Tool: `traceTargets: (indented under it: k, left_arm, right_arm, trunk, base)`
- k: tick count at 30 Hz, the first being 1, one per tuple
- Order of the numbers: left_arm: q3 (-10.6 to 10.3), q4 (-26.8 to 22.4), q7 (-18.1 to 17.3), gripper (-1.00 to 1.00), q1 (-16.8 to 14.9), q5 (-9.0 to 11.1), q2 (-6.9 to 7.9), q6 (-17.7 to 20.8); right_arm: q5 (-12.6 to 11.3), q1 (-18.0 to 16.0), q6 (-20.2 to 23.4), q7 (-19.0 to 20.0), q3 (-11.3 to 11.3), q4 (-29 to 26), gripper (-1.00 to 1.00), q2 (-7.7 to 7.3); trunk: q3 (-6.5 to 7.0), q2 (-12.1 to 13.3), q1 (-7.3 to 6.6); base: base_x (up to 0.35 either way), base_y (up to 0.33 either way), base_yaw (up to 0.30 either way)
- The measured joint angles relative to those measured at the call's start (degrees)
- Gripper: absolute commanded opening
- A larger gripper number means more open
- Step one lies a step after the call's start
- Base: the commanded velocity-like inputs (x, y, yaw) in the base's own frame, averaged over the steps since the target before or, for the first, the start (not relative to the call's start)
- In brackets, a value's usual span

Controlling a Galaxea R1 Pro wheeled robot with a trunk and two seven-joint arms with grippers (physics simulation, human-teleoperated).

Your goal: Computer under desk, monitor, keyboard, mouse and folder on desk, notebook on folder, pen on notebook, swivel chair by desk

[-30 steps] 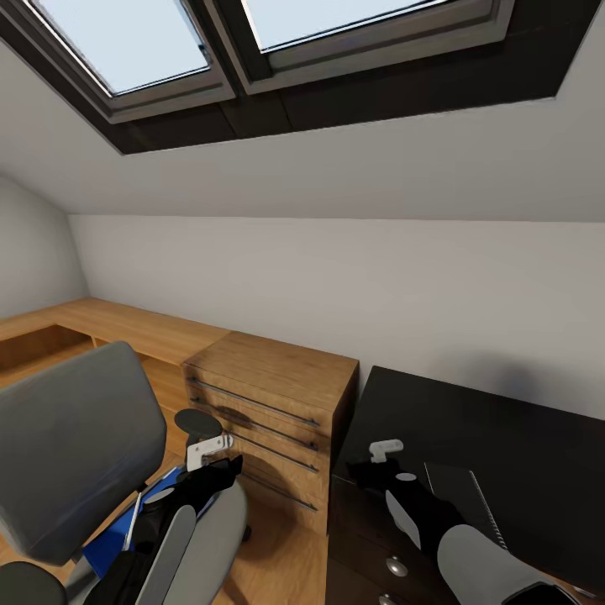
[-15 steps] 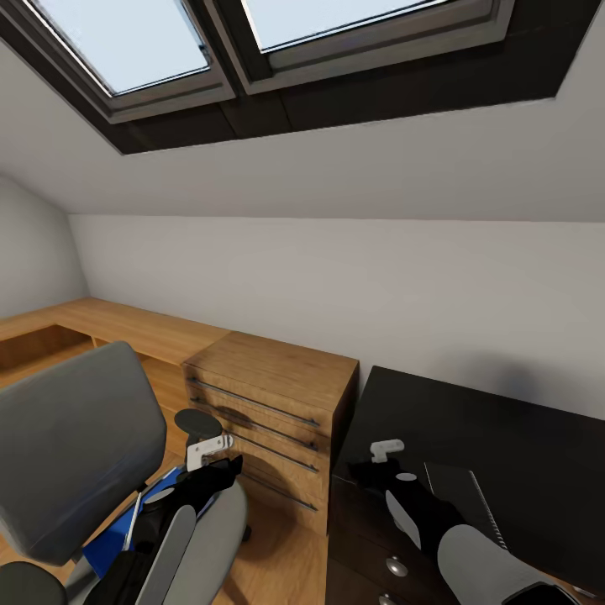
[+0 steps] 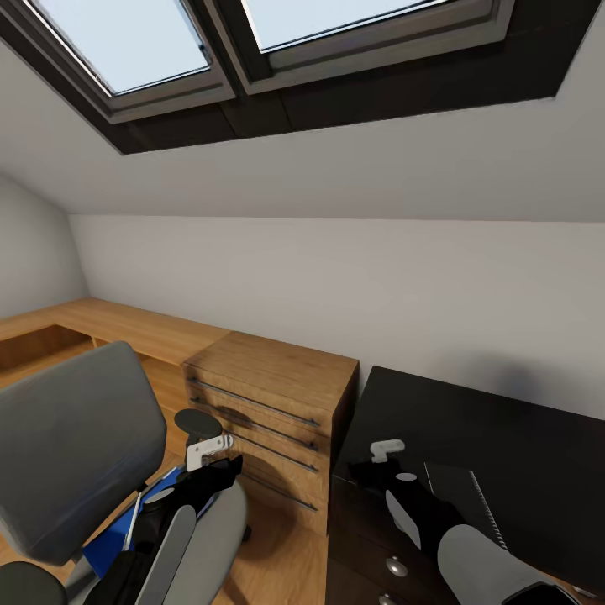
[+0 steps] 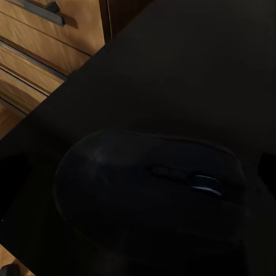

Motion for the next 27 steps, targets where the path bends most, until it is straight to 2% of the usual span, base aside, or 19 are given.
traceTargets:
  k: [4,11,27]
  left_arm:
    - [-0.02,0.0,0.0,1.0,0.0,0.0,0.0,0.0]
    - [-0.07,0.0,0.0,1.0,0.0,0.01,0.0,-0.02]
    - [-0.08,0.0,0.0,1.0,0.0,0.0,0.0,0.0]
  right_arm:
    - [0.0,0.0,0.0,0.0,0.0,-0.02,1.0,0.0]
    - [0.0,0.0,0.0,0.0,0.0,-0.05,1.0,0.0]
    - [0.0,0.0,0.0,0.0,0.0,-0.06,1.0,0.05]
  trunk:
    - [0.0,0.0,0.0]
    - [-1.25,-2.8,1.53]
    - [-1.26,-2.81,1.54]
  base:
    - [0.0,0.0,0.0]
    - [0.0,0.0,0.0]
    - [0.0,0.0,0.0]
